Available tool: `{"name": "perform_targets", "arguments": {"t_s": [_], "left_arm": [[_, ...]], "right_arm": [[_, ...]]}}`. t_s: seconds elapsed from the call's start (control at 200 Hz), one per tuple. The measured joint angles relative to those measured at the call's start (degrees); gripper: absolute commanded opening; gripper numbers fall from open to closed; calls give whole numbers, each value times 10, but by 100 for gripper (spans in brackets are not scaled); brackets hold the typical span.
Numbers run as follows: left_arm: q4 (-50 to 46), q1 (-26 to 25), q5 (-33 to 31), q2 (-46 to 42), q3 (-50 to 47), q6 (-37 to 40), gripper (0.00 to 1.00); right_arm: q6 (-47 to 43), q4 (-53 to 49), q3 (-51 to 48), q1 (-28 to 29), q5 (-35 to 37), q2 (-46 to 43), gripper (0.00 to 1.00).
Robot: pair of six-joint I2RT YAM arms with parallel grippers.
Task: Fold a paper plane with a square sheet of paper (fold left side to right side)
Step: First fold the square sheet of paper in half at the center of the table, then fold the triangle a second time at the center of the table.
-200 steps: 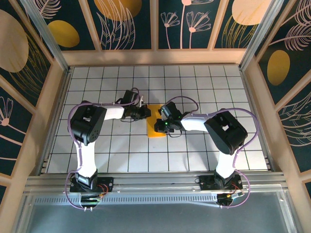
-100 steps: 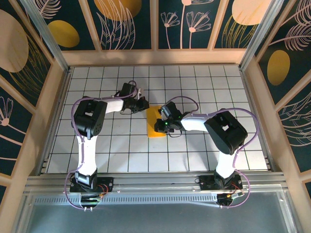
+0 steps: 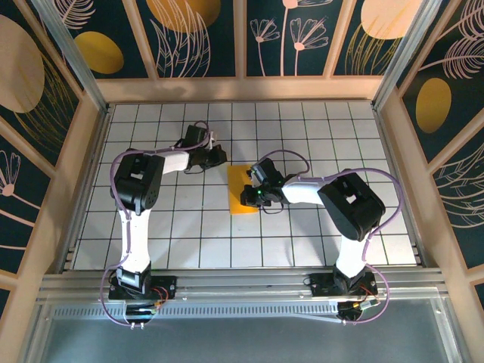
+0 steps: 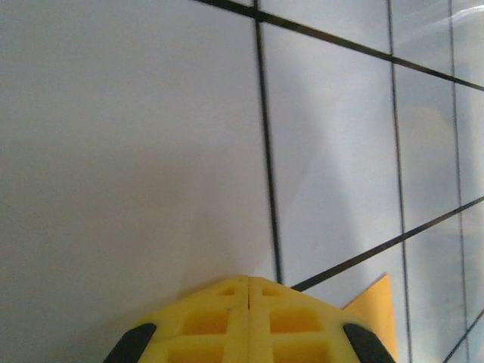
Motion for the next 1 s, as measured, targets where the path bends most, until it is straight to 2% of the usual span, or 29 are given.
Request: {"name": "perform_targets", "arguments": {"t_s": [0.195,0.35,0.515,0.866,1.001], "left_arm": [[9,5,-7,-114,-129,-7,4],[24,-47,5,-176,-182,-25,4],[28,-96,9,-175,-207,-45,4],[35,-100,14,-136,-207,-55,4],[35,-100,13,-136,-207,-54,4]], "right_arm": [[6,2,0,0,0,0,0],[12,7,-3,0,-2,0,0],[13,9,-4,0,-2,0,0],[14,10,-4,-1,-5,0,0],[15,9,-4,-2,-9,-2,14]]}}
